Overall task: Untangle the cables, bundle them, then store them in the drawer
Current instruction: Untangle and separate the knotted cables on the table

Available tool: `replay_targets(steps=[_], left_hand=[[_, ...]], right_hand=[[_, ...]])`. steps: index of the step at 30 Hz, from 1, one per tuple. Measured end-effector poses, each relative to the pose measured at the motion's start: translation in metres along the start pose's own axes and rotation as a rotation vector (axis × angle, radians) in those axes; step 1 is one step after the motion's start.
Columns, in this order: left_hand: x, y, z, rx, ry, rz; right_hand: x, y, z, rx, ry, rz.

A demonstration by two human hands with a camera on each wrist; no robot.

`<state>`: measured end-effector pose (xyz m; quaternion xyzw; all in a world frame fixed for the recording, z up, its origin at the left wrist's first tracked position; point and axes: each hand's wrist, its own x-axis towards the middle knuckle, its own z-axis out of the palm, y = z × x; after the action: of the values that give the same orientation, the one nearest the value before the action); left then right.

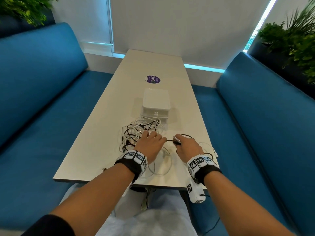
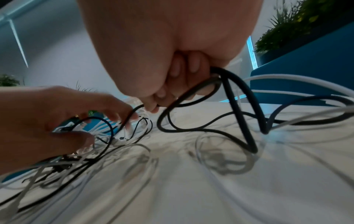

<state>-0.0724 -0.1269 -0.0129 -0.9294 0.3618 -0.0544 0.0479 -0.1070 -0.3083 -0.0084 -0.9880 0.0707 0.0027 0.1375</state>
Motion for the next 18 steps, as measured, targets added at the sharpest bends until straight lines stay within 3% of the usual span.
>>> replay_targets(steps=[4, 8, 11, 15, 18], left_hand=[[-0.006, -0.009, 0.011, -0.017, -0.064, -0.081], [-0.016, -0.017, 0.020, -0.037, -0.023, -0.043], [-0.016, -0.013, 0.021, -0.142, 0.012, -0.036], [-0.009, -0.006, 0.024, -0.108, -0.038, -0.001], [-0.008, -0.006, 0.027, -0.096, -0.059, 0.017]], right_hand=[[0.002, 0.014, -0.009, 0.009, 0.016, 0.116], [0.000, 0.032, -0.013, -0.032, 0.003, 0.225], [-0.002, 0.031, -0.013, -0.064, -0.004, 0.237], [-0.005, 0.019, -0.015, -0.123, -0.020, 0.211], [-0.005, 0.024, -0.021, -0.236, -0.022, 0.273]])
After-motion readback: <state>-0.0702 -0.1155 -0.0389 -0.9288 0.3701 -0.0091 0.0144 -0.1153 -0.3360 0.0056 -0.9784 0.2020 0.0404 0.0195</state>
